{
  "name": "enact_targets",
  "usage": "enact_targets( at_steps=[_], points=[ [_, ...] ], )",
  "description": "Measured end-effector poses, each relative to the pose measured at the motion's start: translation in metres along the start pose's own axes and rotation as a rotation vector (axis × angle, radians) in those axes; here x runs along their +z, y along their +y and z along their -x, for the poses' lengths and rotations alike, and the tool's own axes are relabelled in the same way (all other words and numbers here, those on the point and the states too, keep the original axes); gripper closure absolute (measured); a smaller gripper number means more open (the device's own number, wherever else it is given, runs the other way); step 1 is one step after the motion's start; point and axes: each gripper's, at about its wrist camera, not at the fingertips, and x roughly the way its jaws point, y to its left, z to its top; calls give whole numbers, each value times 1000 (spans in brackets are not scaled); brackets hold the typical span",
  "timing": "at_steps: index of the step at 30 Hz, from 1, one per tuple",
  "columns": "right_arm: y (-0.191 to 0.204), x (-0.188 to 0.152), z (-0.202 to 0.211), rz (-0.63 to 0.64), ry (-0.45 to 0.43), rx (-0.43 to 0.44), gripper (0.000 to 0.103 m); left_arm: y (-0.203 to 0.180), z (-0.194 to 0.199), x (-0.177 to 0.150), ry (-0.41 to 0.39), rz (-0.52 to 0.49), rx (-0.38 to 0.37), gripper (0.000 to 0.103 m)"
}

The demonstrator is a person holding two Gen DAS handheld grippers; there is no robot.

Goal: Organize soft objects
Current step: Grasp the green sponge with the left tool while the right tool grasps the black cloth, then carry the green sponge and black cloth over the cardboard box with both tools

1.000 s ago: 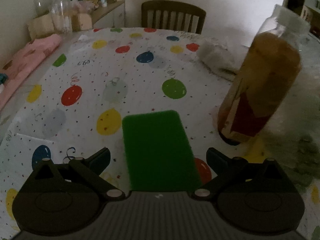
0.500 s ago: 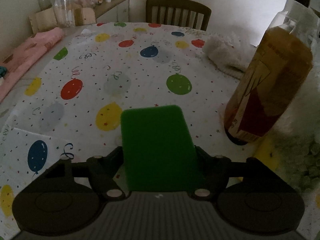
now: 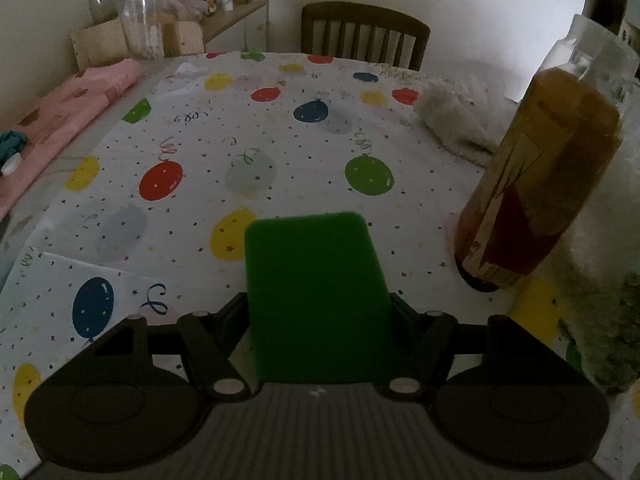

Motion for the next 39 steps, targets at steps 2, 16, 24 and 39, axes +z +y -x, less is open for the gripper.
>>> enact_targets(
  at_steps=[2,16,24,39],
  points=[
    [-5,-1,9,-20,-14,11,98,1,3,0,-1,-4,-6,31],
    [-30,0,88,-64,-147,55,99,1,47,-3,-21,-20,-27,32],
    [-57,2,125,-107,-207,74,99,-6,87,4,-41,-44,-57,32],
    [-134,3,184,-204,-313,62,99,-93,158,33,-129,-181,-217,32]
  ],
)
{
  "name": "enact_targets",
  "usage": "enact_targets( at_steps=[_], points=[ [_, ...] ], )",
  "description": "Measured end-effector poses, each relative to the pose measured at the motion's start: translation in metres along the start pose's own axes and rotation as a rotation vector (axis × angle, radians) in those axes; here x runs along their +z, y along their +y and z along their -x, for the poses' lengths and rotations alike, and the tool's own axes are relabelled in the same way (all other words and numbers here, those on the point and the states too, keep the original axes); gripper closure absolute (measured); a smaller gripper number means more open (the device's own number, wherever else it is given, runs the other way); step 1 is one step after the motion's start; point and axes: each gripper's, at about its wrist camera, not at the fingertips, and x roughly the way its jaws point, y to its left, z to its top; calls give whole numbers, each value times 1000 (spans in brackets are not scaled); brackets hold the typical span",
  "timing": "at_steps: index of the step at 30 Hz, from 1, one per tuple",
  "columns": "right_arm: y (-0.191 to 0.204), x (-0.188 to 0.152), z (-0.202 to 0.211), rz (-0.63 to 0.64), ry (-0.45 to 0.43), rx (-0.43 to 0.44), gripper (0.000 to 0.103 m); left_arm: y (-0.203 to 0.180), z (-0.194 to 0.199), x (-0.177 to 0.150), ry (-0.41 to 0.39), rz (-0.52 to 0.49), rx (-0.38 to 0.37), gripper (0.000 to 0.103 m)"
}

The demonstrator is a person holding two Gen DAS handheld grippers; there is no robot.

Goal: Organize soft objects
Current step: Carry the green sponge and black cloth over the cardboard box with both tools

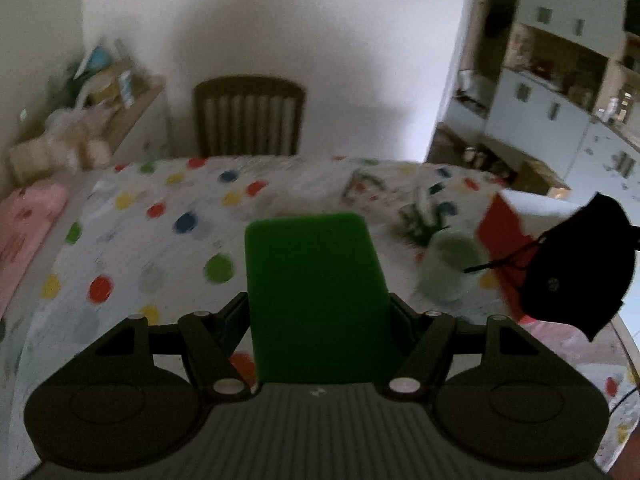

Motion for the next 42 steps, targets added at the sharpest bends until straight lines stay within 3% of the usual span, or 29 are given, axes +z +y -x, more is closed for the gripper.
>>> enact_targets(
  at_steps=[5,16,27,34,42],
  points=[
    [-34,10,14,-28,-20,-21,99,-48,3,17,-49,-73,-45,32],
    [-114,27,30,-68,-101,-119,99,-148,-28,36,-13,-181,-156,32],
    [-186,30,15,-90,-112,-203,99,-233,-56,62,-20,-250,-213,32],
    [-215,26,0,-91,-92,-214,99,-286,-90,71,33,-289,-248,32],
    [-245,21,-28,-119,-66,-208,99,-340,-142,65,102,-337,-220,32]
  ],
)
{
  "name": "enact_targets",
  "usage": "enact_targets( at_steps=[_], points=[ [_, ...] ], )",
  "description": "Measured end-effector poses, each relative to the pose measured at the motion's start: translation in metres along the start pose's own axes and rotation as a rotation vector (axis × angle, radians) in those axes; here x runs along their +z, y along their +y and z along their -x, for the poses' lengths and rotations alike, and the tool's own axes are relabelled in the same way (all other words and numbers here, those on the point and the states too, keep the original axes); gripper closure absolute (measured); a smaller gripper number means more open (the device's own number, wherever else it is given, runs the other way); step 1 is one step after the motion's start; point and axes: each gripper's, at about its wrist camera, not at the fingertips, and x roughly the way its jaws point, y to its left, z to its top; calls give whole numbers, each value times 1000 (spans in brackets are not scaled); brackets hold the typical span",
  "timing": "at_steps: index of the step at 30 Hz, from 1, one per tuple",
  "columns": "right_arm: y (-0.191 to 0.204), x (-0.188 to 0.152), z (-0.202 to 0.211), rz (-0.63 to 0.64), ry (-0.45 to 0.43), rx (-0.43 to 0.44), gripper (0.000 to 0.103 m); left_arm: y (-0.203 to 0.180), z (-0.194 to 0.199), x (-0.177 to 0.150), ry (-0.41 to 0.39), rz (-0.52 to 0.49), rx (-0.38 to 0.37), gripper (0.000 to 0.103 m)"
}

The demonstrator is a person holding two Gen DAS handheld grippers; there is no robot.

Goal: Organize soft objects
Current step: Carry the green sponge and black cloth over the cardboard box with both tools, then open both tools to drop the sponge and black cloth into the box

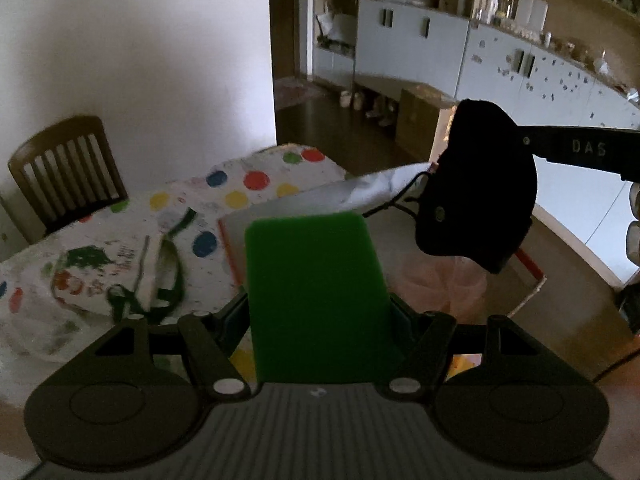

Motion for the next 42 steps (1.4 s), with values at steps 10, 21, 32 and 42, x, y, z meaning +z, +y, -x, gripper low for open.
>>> enact_targets(
  at_steps=[10,21,32,42],
  points=[
    [-37,-24,-46,-126,98,34,99,-29,-62,11,73,-27,45,32],
    [-23,-56,-67,96,257,34,99,-45,-102,12,162,-40,51,31],
    [-20,-64,-63,195,305,20,97,-44,-128,5,240,-17,35,31],
    [-37,-61,-51,161,349,49,85,-41,-127,1,254,3,31,30]
  ],
)
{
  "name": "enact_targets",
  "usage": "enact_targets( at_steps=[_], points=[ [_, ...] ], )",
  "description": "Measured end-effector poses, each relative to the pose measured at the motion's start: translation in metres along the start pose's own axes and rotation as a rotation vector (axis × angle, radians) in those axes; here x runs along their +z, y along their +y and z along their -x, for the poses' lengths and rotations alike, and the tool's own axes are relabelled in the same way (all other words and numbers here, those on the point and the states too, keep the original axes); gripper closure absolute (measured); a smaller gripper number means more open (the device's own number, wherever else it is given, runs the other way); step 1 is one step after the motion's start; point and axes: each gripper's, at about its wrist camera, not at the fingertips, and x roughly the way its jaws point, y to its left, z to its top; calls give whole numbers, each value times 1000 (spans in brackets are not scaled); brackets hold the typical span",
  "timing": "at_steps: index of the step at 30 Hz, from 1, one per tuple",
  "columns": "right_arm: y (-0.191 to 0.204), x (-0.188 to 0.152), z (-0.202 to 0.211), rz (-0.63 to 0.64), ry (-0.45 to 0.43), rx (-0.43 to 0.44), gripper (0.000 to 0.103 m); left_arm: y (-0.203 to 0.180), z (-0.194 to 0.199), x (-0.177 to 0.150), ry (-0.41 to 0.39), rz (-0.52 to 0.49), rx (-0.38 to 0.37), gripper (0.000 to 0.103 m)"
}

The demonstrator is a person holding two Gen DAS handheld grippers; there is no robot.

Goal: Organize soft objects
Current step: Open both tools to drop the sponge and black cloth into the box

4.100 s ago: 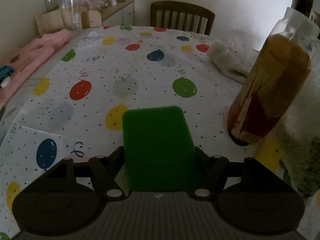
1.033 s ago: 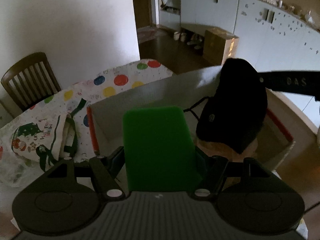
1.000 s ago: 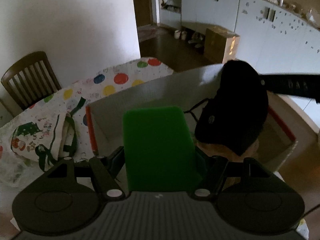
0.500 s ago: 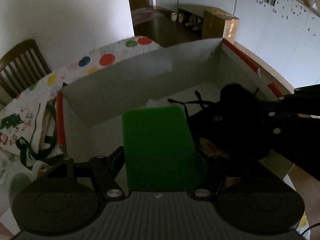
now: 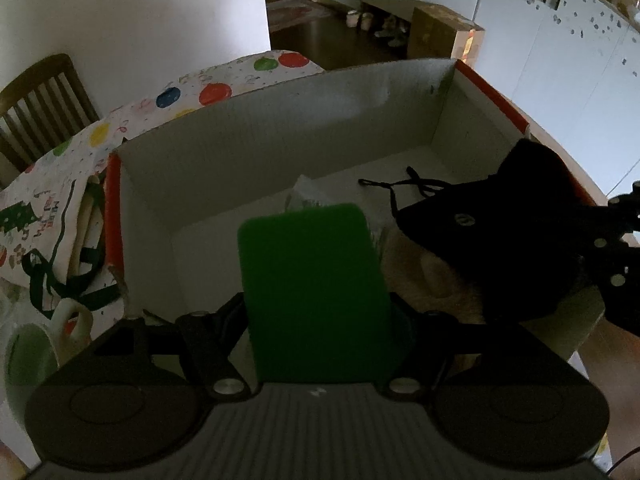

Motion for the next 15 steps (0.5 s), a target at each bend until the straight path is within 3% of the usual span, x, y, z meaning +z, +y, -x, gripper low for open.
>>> enact_targets(
  at_steps=[2,9,15],
  points=[
    [-2,-1,3,-11,-4,5,83,2,2,-1,-6,9,-6,29],
    [-2,-4,10,-15,-18,13,56,8,14,-5,-28,29,-22,29],
    [1,-4,18,-16,-29,27,48,9,29,-9,-64,26,-36,29]
  ],
)
